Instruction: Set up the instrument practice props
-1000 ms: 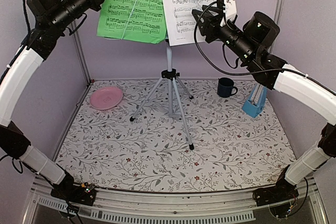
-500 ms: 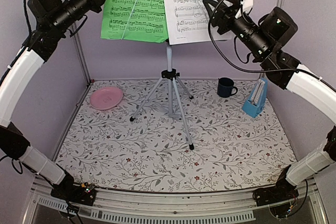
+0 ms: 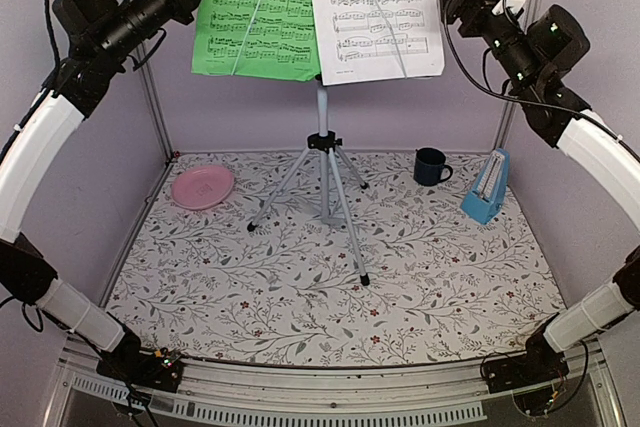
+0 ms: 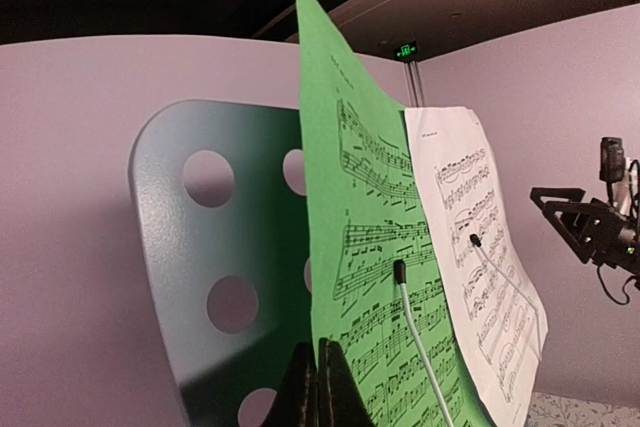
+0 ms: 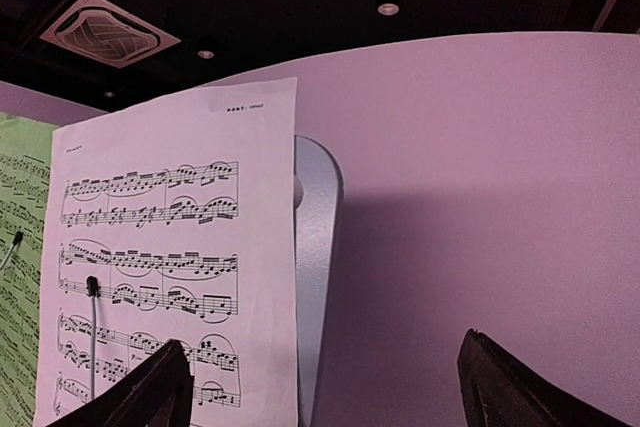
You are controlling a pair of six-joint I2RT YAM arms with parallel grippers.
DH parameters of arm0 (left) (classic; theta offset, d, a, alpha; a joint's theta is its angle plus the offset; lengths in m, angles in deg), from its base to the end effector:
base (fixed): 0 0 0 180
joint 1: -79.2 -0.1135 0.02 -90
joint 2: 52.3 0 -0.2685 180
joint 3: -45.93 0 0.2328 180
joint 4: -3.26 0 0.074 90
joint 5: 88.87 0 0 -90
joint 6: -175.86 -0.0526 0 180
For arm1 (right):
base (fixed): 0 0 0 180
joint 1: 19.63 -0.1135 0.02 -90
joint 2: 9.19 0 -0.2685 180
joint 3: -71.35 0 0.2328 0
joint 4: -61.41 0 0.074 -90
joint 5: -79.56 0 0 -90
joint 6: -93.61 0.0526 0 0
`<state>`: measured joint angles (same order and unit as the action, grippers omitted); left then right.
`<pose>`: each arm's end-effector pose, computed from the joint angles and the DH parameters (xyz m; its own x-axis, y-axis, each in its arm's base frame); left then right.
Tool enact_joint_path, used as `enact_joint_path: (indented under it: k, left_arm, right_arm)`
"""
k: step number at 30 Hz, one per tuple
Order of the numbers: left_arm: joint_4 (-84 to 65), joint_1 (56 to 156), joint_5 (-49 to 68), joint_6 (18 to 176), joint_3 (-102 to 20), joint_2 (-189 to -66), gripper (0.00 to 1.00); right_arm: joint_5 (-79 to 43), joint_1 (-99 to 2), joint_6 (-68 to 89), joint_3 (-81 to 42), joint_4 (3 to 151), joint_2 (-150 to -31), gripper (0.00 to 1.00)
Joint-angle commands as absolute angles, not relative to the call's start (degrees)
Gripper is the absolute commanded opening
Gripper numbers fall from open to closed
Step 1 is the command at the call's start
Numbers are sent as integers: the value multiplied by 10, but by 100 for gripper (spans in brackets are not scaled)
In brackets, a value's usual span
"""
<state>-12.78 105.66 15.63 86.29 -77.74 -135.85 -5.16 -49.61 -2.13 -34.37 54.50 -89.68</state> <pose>0.2465 -0.1374 0.5813 0.3605 -0.1875 -0.9137 0.6387 0.7635 0.0953 0.2564 0.1423 0.5448 0.5015 0.1743 -0.8474 -0.3818 0.9235 -0.0360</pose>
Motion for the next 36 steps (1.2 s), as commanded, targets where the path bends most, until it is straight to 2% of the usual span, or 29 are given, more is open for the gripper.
enact_joint_path:
  k: [1, 10, 13, 18, 24, 29, 36]
  left_arm:
    - [-108, 1055, 156, 856, -768, -1344, 0]
    - [-92, 1055, 149, 854, -752, -1335, 0]
    - [-87, 1055, 146, 853, -747, -1331, 0]
    - [-65, 1055, 138, 852, -724, -1317, 0]
    - [-40, 1055, 126, 854, -698, -1304, 0]
    - [-19, 1055, 114, 857, -672, -1292, 0]
    - [-1, 1055, 102, 859, -649, -1281, 0]
  right_arm:
    - [-109, -483, 67, -381, 546, -933, 94]
    - [-161, -483, 121, -450, 543, -1010, 93]
    - [-151, -483, 127, -454, 537, -1018, 87]
    - [-129, -483, 131, -452, 532, -1021, 66]
    - [-119, -483, 134, -445, 527, -1018, 52]
    - [-109, -483, 138, -428, 513, -1012, 46]
    - [-106, -483, 147, -397, 492, -1004, 46]
